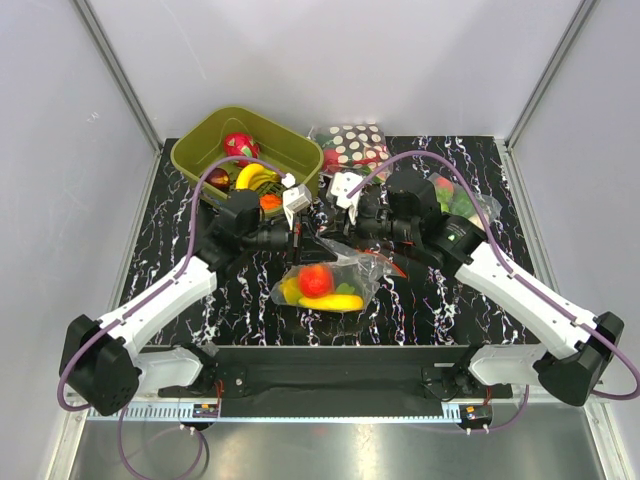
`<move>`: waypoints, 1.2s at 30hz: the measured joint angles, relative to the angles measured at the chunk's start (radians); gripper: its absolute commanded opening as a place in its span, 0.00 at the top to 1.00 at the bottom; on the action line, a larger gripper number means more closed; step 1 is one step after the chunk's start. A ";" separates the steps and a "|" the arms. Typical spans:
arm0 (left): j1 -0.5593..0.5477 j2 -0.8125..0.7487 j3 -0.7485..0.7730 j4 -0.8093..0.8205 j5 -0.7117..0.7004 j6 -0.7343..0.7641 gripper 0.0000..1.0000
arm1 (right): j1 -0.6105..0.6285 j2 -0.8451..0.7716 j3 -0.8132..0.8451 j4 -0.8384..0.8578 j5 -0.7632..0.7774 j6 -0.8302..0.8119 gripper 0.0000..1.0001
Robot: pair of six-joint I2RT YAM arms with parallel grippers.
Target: Open the zip-top bag and remove the fake food
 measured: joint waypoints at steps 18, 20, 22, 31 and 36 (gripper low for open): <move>-0.008 -0.059 -0.002 -0.082 -0.144 0.062 1.00 | -0.004 -0.021 -0.022 -0.006 -0.003 0.009 1.00; -0.008 -0.063 -0.002 -0.084 -0.151 0.065 1.00 | -0.004 -0.021 -0.022 -0.006 -0.003 0.010 1.00; -0.008 -0.066 -0.002 -0.087 -0.159 0.069 1.00 | -0.005 -0.021 -0.022 -0.008 -0.003 0.012 1.00; -0.003 -0.080 -0.002 -0.094 -0.193 0.074 1.00 | -0.007 -0.021 -0.023 -0.014 -0.010 0.013 1.00; 0.001 -0.080 -0.002 -0.093 -0.197 0.075 0.91 | -0.010 -0.021 -0.024 -0.014 -0.011 0.017 1.00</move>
